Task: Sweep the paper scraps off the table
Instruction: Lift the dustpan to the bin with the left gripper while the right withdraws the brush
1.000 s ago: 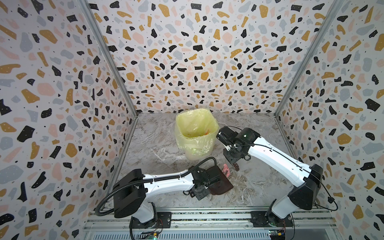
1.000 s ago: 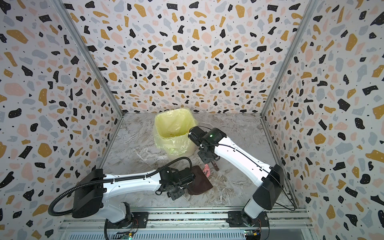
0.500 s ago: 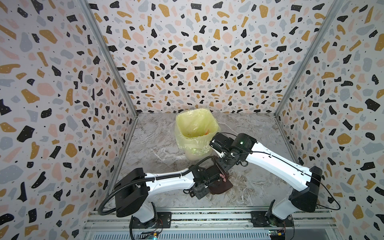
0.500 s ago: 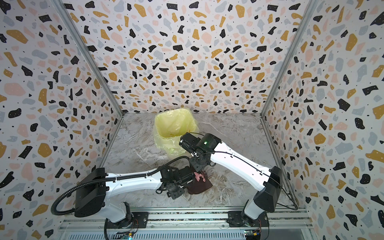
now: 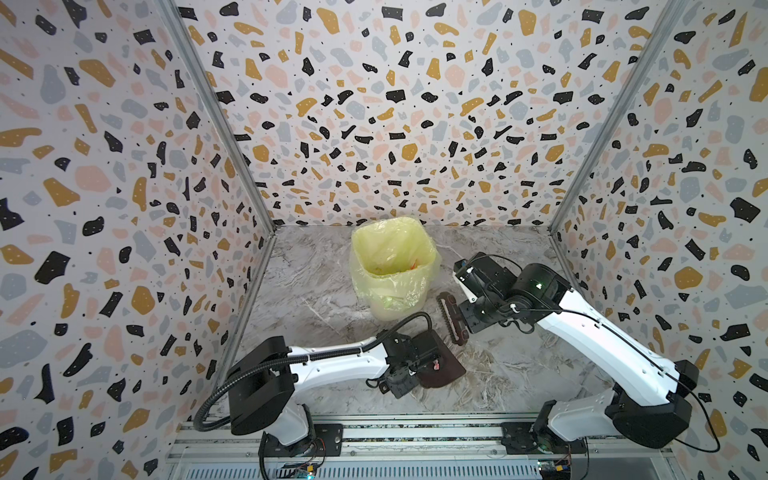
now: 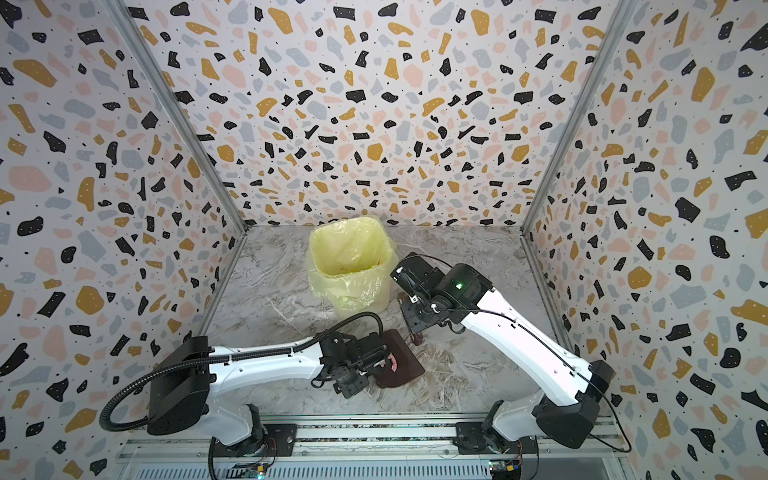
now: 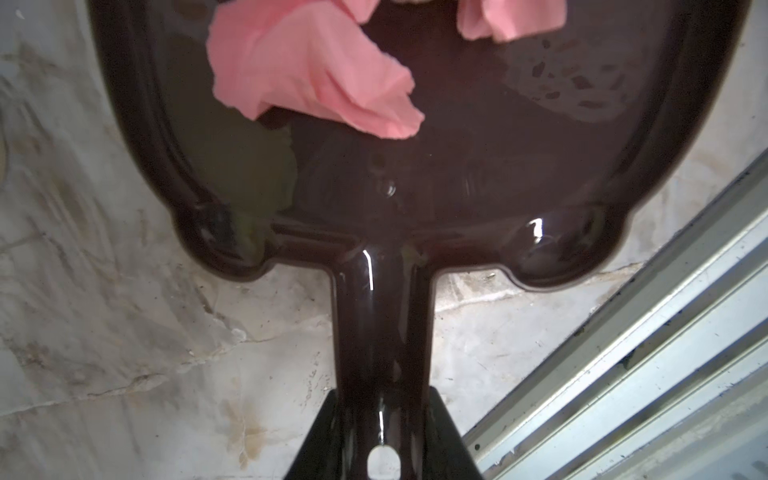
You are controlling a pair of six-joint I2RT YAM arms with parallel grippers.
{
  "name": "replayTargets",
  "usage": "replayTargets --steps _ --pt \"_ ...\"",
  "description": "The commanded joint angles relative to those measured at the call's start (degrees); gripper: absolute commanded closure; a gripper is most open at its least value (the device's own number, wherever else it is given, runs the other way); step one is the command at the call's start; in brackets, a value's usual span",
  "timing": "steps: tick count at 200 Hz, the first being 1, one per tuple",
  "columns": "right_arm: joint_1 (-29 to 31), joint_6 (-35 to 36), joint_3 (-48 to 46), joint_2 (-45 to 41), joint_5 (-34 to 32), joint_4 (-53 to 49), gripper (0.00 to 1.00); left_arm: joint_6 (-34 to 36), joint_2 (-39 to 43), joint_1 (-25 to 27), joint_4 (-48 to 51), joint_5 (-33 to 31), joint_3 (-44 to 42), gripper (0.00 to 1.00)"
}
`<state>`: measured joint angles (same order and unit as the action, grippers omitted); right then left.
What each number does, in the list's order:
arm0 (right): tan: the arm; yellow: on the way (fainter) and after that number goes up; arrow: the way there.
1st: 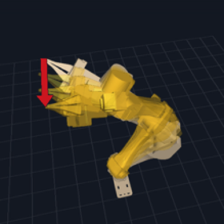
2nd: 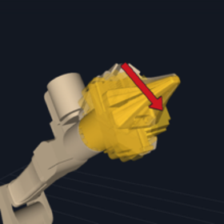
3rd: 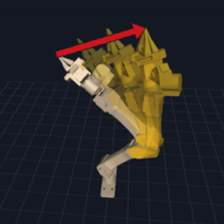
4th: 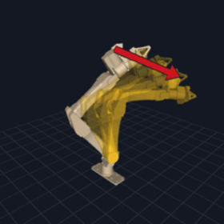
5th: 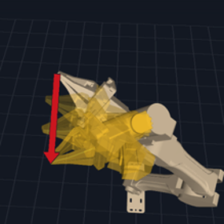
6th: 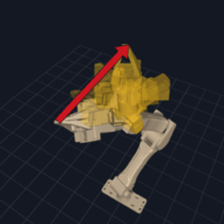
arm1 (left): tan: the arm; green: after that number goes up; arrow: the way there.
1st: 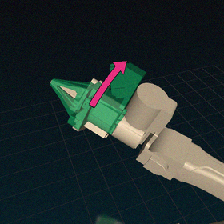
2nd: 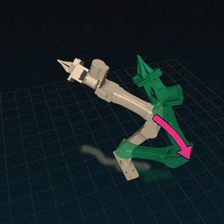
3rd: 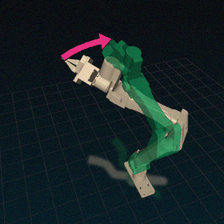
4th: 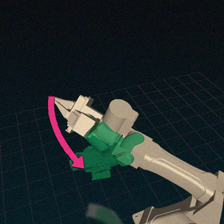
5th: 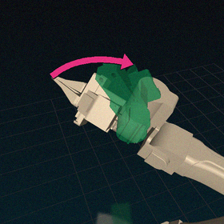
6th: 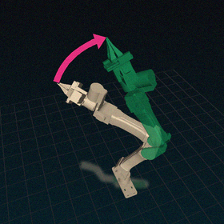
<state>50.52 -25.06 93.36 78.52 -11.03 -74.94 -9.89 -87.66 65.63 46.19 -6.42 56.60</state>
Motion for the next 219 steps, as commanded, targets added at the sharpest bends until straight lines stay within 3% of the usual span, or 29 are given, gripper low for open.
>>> replayTargets --steps 1,48,88,132,219 --pt "-1.81 -1.63 -0.52 -3.98 -3.14 -0.24 1.0 -0.25 2.54 -0.39 0.31 -1.56 0.51 1.0" --pt "-9.3 -3.27 -7.38 -13.65 -1.19 4.71 1.0 0.93 6.79 0.1 -0.65 -4.16 2.17 1.0" --pt "-12.43 -5.08 -12.98 -19.73 0.39 6.8 1.0 0.93 8.95 3.84 3.82 -6.88 6.82 1.0" --pt "-14.93 -5.0 -15.03 -22.29 0.74 7.17 1.0 -1.01 9.93 7.78 10.62 -7.64 14.68 1.0" --pt "-20.37 -1.3 -16.67 -23.06 4.65 9.54 1.0 -3.76 11.7 9.08 21.65 -9.88 29.4 1.0"
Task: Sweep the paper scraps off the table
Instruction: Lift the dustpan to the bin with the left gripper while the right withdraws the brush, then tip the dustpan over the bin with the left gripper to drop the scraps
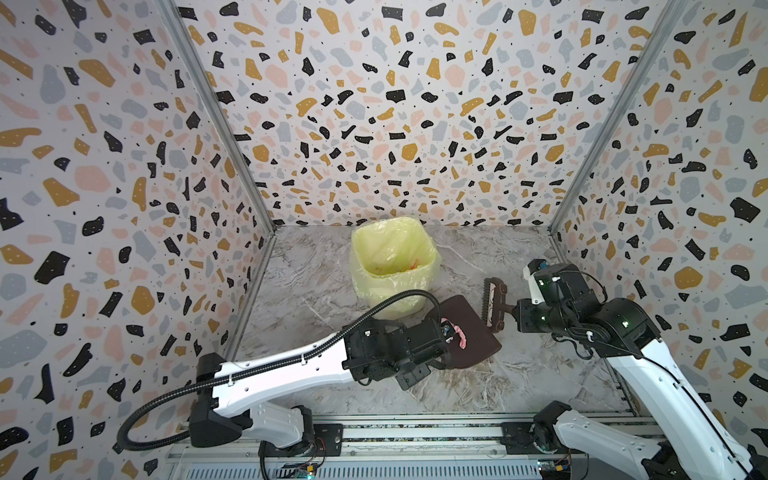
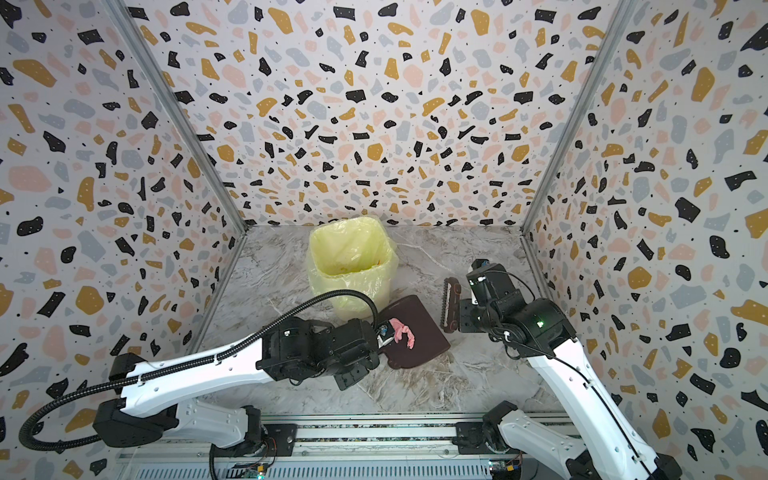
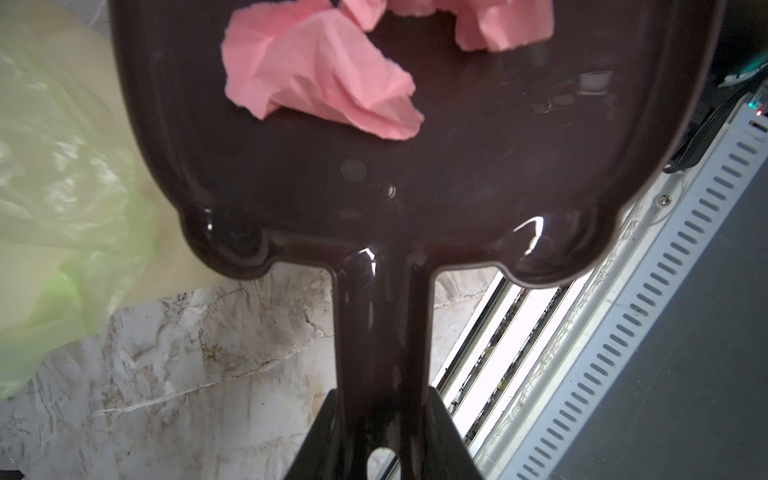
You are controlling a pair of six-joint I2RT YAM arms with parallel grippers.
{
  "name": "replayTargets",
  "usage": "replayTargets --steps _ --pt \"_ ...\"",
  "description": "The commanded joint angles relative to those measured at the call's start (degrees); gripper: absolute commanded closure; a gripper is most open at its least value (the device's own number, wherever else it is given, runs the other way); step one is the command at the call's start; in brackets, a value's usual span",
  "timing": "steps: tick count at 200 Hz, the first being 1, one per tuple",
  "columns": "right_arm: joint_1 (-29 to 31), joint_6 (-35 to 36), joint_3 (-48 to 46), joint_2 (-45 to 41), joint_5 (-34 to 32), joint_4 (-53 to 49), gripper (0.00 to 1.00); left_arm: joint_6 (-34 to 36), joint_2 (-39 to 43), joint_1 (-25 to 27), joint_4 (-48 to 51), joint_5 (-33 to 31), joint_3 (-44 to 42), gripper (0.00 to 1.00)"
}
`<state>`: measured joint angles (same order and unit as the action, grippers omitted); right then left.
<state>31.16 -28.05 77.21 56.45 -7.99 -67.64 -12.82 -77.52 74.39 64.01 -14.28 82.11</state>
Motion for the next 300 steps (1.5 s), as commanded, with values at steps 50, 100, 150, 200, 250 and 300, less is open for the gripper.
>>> replayTargets --steps 50,100,150,200,250,300 --pt "-2.76 3.02 -0.93 -0.98 3.56 3.22 1.0 -0.79 0.78 0.23 9.88 -6.41 10.13 1.0" --pt "-4.12 4.19 -2.35 -1.25 5.17 4.77 1.0 -0.65 2.12 -4.55 10.7 -8.95 11.78 1.0" --pt "-6.99 6.84 -3.38 -1.03 7.74 6.55 1.0 0.83 1.84 -11.56 11.51 -8.3 15.83 1.0" --pt "-9.99 9.31 -2.98 -0.41 9.94 6.92 1.0 3.17 1.42 -19.93 11.76 -10.17 19.65 1.0" --pt "-11.61 11.37 -2.12 1.32 12.38 6.56 1.0 5.07 3.0 -28.81 10.06 -11.6 18.55 1.0" --pt "-12.17 13.17 1.75 4.47 14.12 4.35 1.0 8.91 2.12 -36.91 7.19 -13.29 17.46 1.0"
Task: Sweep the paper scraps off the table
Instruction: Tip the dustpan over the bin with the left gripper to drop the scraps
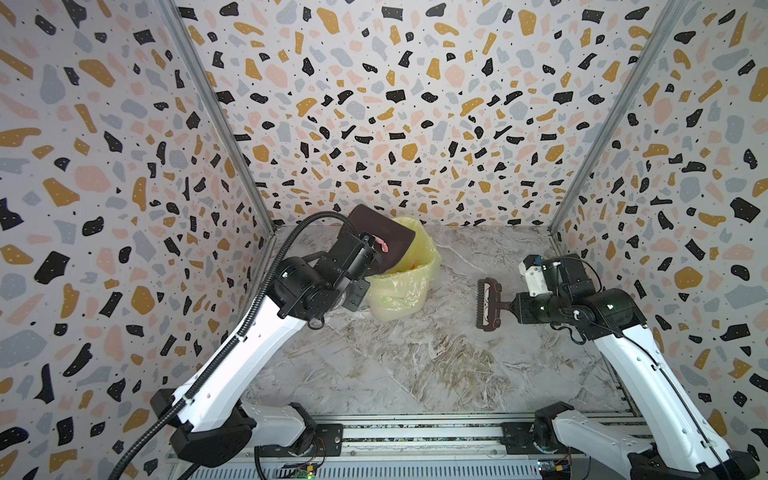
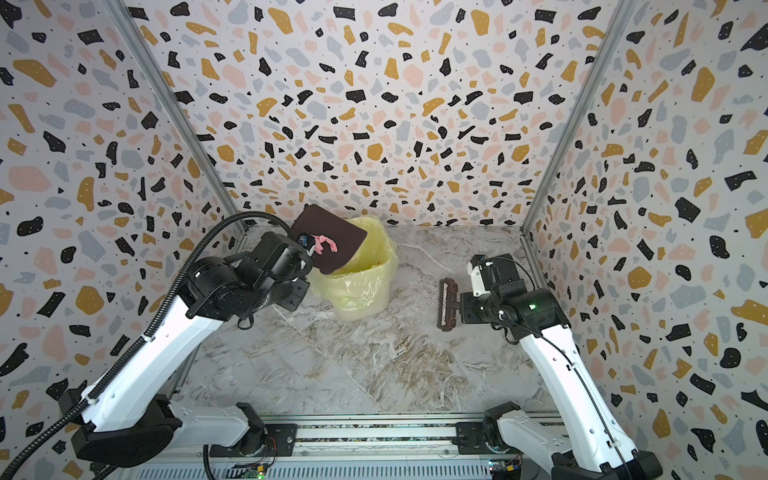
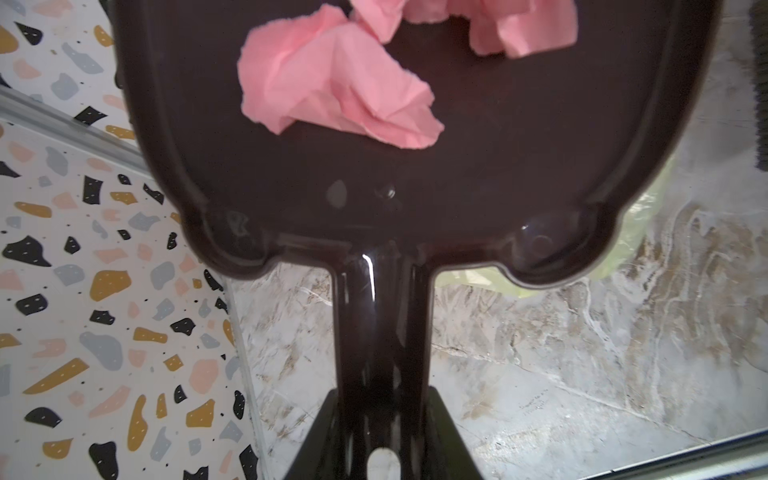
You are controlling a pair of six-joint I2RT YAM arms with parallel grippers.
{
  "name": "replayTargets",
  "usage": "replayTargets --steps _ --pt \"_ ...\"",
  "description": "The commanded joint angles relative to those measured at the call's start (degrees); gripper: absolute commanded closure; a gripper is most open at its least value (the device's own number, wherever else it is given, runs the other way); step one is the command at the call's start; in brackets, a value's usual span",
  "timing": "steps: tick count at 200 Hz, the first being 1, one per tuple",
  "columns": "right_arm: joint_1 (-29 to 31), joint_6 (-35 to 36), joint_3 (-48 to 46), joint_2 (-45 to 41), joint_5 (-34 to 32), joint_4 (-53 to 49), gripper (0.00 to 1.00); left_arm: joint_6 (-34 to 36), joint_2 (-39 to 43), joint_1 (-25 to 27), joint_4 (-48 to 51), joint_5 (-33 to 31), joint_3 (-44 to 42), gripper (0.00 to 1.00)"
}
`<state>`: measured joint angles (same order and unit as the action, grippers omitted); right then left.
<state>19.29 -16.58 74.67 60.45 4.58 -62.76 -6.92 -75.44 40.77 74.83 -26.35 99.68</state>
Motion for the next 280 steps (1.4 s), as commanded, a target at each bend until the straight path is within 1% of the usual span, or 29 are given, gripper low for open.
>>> replayTargets --steps 1,12,32,60,78,101,134,170,191,198,239,266,280 --pt "-0.3 1.76 4.35 0.51 1.52 -0.61 1.0 3.03 -0.01 -3.45 -3.68 -1.15 -0.06 1.0" --pt "-0.3 1.96 5.11 1.09 1.81 -1.2 1.0 4.22 -0.82 -4.27 -4.29 -1.53 0.5 1.0" --pt "-0.3 1.68 4.65 1.32 3.22 -1.48 1.0 6.98 -2.94 -5.39 -4.87 -4.44 0.96 1.0" --pt "-0.39 1.37 2.7 1.05 3.7 -1.9 1.0 11.62 -6.11 -5.88 -6.1 -3.57 3.12 1.0" --pt "-0.44 1.38 1.59 0.66 3.68 -2.13 1.0 14.43 -7.37 -5.89 -6.54 -5.56 5.12 1.0" --pt "-0.61 1.2 0.24 -0.04 3.84 -2.29 1.0 18.77 -8.88 -5.97 -6.81 -5.28 7.13 1.0" --pt "-0.67 0.95 -0.88 -0.59 4.43 -2.66 1.0 22.24 -10.71 -5.97 -6.08 -8.76 6.02 1.0" --pt "-0.74 1.2 -1.26 -0.1 5.0 -2.97 1.0 25.63 -11.13 -5.97 -6.41 -16.61 4.56 1.0" --pt "-0.74 1.23 -0.87 0.57 5.68 -2.72 1.0 27.37 -11.34 -5.75 -7.28 -19.11 4.53 1.0" --pt "-0.75 1.21 -0.52 0.81 5.76 -2.77 1.0 27.94 -11.4 -5.27 -7.62 -21.04 4.03 1.0" --pt "-0.74 1.41 1.74 2.35 6.05 -4.1 1.0 32.8 -11.85 1.23 -10.07 -33.16 0.17 1.0" --pt "-0.72 1.17 2.34 2.49 6.59 -4.79 1.0 36.33 -13.15 4.67 -13.07 -39.12 -2.5 1.0" --pt "-0.74 1.21 1.85 2.28 6.83 -5.46 1.0 37.0 -14.3 6.73 -13.48 -41.78 -3.75 1.0"
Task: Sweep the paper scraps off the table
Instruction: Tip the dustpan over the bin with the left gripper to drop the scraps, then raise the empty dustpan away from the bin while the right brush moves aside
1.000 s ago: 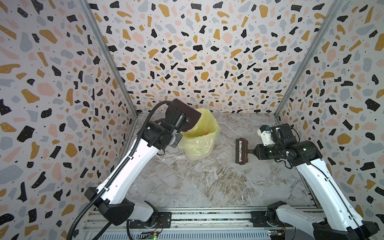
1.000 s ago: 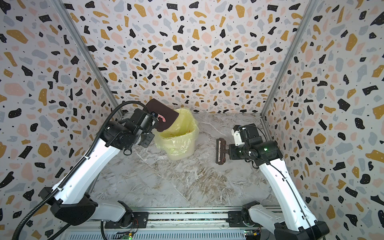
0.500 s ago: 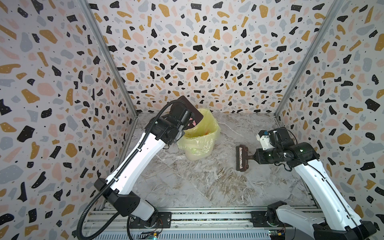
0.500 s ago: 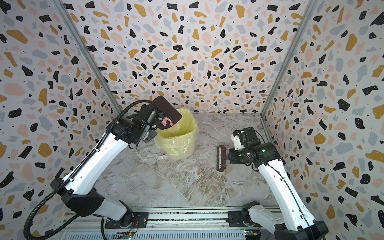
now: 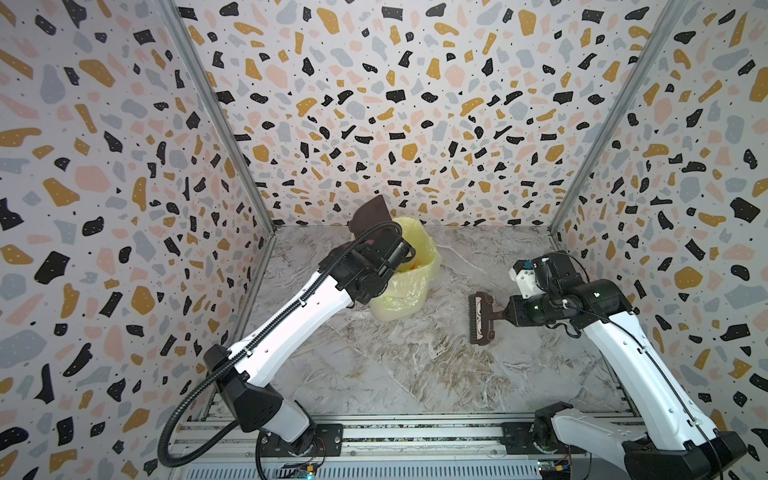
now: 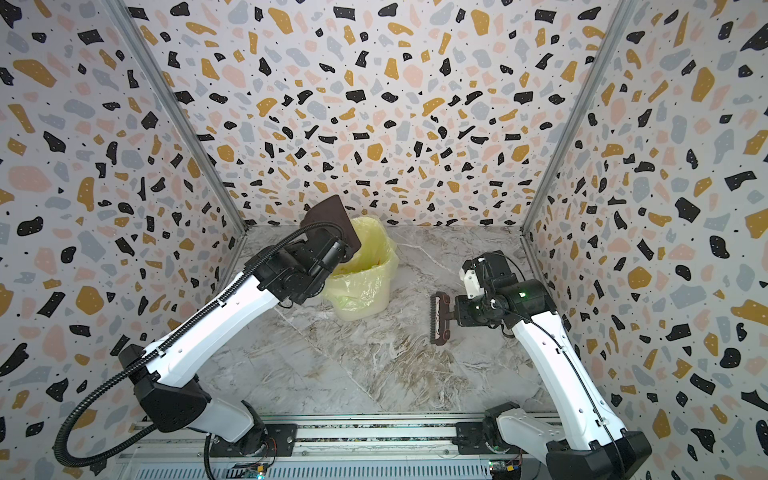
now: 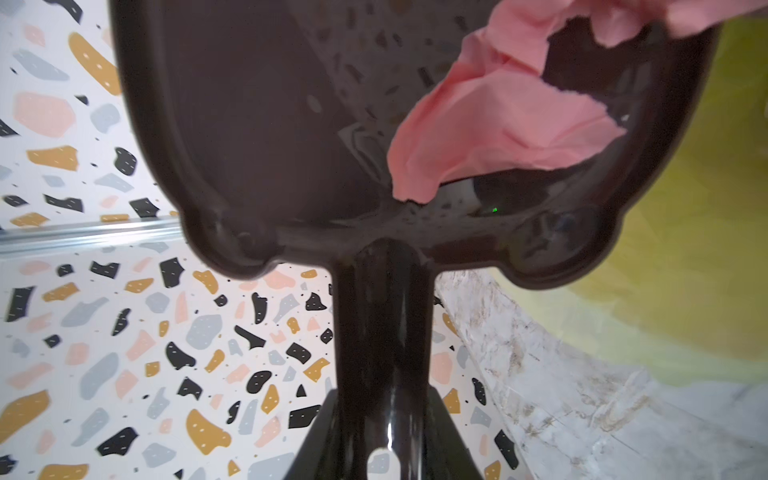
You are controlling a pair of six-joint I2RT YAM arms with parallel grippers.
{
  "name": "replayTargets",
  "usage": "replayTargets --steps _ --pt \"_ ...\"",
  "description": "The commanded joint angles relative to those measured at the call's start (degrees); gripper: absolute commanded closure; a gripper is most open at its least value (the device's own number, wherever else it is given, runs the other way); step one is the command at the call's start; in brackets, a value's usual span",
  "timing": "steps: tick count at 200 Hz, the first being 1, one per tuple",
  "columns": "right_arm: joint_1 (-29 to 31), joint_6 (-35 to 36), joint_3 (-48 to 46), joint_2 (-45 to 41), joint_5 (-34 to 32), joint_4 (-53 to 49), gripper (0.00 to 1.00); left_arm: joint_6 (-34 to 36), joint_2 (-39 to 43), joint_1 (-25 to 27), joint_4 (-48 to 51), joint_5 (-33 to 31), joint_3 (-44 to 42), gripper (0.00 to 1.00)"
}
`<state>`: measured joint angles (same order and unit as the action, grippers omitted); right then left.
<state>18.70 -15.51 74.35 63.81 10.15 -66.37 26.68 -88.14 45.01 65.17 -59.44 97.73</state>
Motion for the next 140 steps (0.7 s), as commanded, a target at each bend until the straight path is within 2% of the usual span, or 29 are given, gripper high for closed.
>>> replayTargets --steps 1,55,140 --pt "-0.15 0.13 2.11 -1.07 1.27 -1.89 1.0 3.44 -1.69 2.64 -3.91 -8.86 -1.91 1.0" --pt "-0.01 -1.26 1.02 -2.3 2.49 -1.86 1.0 10.0 -2.34 4.55 -11.24 -16.94 -3.94 1.0" --pt "0.7 -2.99 1.04 -2.86 2.44 -1.52 1.0 13.05 1.06 4.92 -13.91 -17.87 -6.93 1.0"
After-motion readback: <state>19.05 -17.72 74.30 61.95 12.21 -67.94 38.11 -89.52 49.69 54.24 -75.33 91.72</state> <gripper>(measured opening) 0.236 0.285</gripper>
